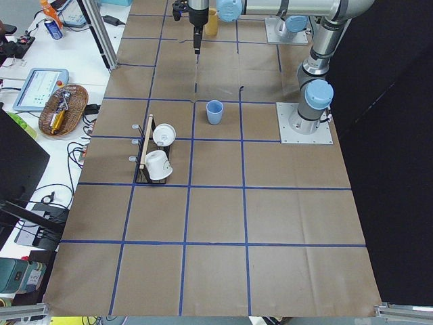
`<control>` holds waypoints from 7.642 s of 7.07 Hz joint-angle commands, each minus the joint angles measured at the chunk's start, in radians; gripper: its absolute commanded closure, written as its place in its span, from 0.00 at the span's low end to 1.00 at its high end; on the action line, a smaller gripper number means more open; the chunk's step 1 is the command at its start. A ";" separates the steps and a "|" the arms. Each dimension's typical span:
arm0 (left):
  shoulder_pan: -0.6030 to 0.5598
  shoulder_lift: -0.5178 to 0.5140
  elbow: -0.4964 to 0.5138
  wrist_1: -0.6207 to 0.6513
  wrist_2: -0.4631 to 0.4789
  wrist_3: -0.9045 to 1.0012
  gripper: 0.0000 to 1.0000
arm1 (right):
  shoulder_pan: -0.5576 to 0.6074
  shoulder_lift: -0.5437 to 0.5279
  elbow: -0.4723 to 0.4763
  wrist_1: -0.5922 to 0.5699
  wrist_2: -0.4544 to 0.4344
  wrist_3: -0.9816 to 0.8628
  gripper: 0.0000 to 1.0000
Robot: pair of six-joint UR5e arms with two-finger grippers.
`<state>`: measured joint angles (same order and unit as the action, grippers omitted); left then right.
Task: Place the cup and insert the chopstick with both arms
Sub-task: 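Lower the left gripper onto the light blue cup and grasp it, then carry the blue cup to table center while the right gripper reaches the chopstick, then release the blue cup and raise the left gripper while the right grasps the chopstick, then pull the pink chopstick out of the tan cup and carry it over the blue cup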
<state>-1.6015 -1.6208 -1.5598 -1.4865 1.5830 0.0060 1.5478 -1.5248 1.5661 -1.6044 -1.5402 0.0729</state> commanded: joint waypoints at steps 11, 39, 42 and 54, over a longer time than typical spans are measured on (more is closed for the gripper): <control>0.210 -0.080 -0.539 0.416 -0.001 0.071 0.50 | -0.143 -0.064 0.231 -0.320 -0.008 -0.315 0.02; -0.292 -0.283 0.178 0.096 -0.006 -0.293 0.00 | -0.252 -0.279 0.669 -0.511 -0.018 -0.403 0.79; -0.105 -0.142 0.126 0.000 -0.012 -0.143 0.00 | -0.252 -0.281 0.652 -0.496 -0.017 -0.401 0.88; 0.052 0.082 0.029 -0.179 -0.003 -0.049 0.00 | -0.236 -0.273 0.198 0.024 -0.002 -0.371 0.99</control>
<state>-1.5480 -1.5394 -1.5300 -1.6643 1.5789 -0.0395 1.3020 -1.7996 1.8244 -1.6350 -1.5492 -0.3092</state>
